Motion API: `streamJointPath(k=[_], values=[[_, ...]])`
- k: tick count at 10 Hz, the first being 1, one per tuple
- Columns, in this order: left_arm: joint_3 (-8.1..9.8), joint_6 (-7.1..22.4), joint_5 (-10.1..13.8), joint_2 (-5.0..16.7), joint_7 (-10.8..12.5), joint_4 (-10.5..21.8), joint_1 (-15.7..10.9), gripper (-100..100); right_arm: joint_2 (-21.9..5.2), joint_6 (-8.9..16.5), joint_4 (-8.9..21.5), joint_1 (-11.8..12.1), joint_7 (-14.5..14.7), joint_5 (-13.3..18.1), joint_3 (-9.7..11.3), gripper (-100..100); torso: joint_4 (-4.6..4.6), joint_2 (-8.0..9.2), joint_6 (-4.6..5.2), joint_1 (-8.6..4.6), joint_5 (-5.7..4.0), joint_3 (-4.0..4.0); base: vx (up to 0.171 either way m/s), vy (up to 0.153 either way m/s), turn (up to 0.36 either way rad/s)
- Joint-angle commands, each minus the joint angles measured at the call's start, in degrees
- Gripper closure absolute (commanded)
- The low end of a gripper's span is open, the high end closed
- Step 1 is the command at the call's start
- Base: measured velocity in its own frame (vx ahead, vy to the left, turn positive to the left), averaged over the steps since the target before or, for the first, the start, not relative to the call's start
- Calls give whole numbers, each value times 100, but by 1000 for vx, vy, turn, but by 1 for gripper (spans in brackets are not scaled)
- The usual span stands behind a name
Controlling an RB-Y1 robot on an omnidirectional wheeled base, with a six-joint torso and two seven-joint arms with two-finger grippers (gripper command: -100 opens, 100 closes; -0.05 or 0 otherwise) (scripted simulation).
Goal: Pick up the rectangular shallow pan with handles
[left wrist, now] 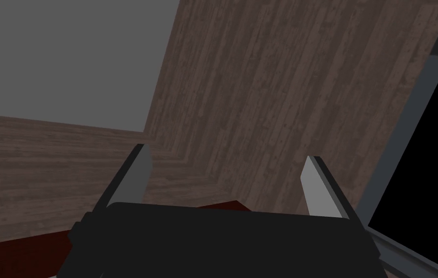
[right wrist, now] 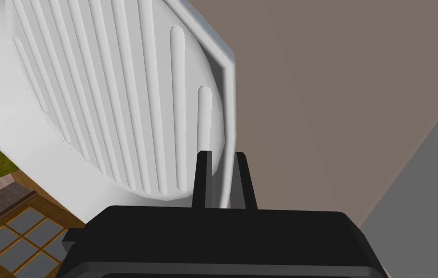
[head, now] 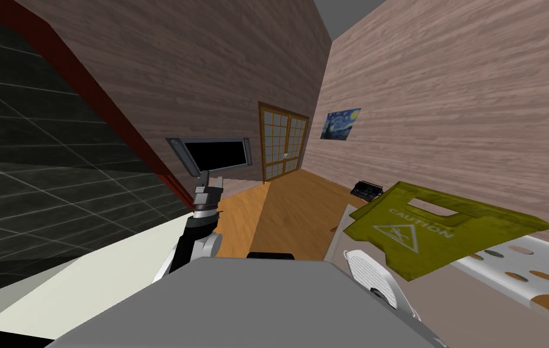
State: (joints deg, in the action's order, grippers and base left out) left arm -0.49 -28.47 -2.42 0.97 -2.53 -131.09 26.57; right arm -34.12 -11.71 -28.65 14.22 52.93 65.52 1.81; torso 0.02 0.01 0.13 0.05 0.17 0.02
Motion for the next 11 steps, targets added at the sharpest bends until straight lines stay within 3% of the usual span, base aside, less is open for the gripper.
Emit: streamJointPath(k=[1,9,10,11], values=[[0,0,0,0,0,0,0,0,-43,-57,-167,102,90,47,-2,100,0,0,0,0,0,0,115,4,-299],[0,0,0,0,0,0,1,0,-290,-467,-1326,803,619,338,-11,100,4,-38,-6,26,19,-16,153,21,-298],[0,0,0,0,0,0,1,0,-283,-421,-1242,746,551,324,11,100,3,-36,-3,30,20,-15,63,28,-63],[-1,0,0,0,0,0,-1,0,-287,-429,-1262,758,554,332,19,0,9,-15,-11,23,19,-4,11,6,13]])
